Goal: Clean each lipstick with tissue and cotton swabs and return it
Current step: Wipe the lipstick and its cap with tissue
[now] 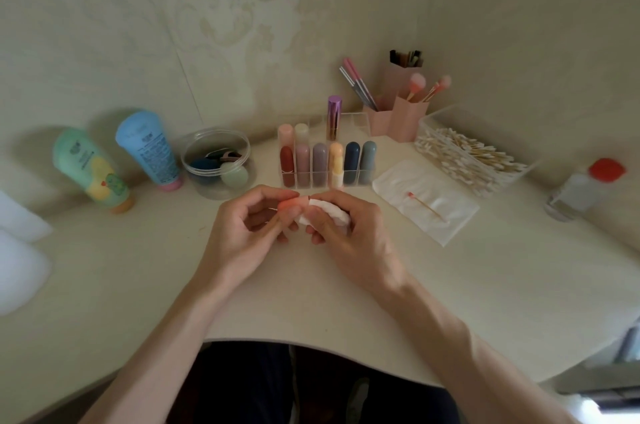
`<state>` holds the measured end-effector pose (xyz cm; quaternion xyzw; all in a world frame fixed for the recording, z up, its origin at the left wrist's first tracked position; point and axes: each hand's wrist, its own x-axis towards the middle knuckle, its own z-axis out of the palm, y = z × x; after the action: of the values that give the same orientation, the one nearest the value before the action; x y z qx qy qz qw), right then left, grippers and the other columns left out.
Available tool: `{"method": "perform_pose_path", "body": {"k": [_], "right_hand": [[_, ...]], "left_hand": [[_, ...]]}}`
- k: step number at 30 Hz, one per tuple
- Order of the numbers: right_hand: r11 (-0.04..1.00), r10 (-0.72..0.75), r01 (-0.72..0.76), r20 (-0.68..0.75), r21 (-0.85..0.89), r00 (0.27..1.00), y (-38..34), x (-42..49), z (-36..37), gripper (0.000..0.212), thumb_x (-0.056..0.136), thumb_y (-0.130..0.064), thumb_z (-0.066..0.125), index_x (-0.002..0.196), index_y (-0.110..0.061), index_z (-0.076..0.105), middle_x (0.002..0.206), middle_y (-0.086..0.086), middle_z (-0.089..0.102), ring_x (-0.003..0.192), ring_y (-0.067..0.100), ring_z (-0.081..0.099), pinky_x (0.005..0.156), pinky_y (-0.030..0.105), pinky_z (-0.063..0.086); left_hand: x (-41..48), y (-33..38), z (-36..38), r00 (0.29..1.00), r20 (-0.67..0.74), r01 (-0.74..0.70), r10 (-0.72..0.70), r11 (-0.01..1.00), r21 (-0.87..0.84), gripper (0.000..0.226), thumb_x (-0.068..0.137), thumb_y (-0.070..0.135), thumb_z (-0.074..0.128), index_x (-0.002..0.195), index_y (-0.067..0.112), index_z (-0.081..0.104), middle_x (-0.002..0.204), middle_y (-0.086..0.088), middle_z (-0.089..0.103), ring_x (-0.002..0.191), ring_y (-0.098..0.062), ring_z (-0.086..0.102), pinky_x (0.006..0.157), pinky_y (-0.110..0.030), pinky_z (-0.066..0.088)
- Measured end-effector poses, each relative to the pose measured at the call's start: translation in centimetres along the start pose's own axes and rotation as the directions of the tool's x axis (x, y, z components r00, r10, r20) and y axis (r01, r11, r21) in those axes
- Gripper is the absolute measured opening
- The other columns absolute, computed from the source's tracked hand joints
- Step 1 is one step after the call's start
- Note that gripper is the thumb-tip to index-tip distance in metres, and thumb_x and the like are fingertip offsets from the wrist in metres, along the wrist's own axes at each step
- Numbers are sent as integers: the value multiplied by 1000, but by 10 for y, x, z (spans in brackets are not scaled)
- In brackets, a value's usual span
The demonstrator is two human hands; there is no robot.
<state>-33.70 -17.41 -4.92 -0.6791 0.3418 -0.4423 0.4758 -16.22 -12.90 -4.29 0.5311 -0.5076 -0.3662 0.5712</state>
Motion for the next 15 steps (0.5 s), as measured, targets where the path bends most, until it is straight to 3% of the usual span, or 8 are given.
{"method": "perform_pose_path", "body": {"k": [3, 5, 8, 11, 15], "right_hand": [[999, -50, 50, -18, -10, 999, -6, -1, 1, 14, 103, -11, 65, 109, -14, 78, 86, -2, 74, 74, 17, 69, 71, 36, 59], [998, -63, 63, -24, -18, 998, -7, -3, 2, 16, 104, -10, 65, 111, -14, 78, 90, -4, 76, 77, 15, 69, 73, 25, 56], [998, -52, 52, -25, -30, 998, -4, -5, 4, 12, 103, -9, 66, 109, -10, 76, 84, -7, 72, 75, 10, 67, 72, 21, 53], [999, -37, 37, -25, -5, 999, -1, -3, 5, 11, 103, -9, 65, 105, -11, 76, 82, -5, 71, 72, 10, 66, 69, 24, 54], [997, -42, 45, -45, 56, 998, -3, 1, 3, 11, 102, -9, 66, 104, -13, 76, 80, -9, 71, 70, 12, 66, 67, 24, 55]], "left_hand": [[-1, 7, 3, 997, -16, 75, -74, 997, 32, 31, 99, 43, 57, 111, 18, 71, 86, -7, 78, 61, -21, 69, 51, -24, 47], [1, 5, 3, 995, -7, 96, -96, 992, 78, 42, 105, 44, 45, 94, 16, 74, 76, -7, 75, 53, -18, 61, 51, -19, 43], [0, 3, 1, 1000, 13, 12, -14, 993, 116, 37, 104, 35, 50, 85, 14, 75, 69, -2, 69, 55, -12, 58, 58, -16, 43], [1, 2, -3, 999, 8, -53, 52, 994, 99, 17, 100, 20, 62, 101, 18, 79, 79, -1, 73, 59, -12, 61, 62, -12, 44], [-3, 11, 1, 997, 18, -82, 81, 994, 79, 16, 97, 16, 68, 108, 15, 80, 88, 0, 77, 62, -15, 64, 62, -14, 46]]}}
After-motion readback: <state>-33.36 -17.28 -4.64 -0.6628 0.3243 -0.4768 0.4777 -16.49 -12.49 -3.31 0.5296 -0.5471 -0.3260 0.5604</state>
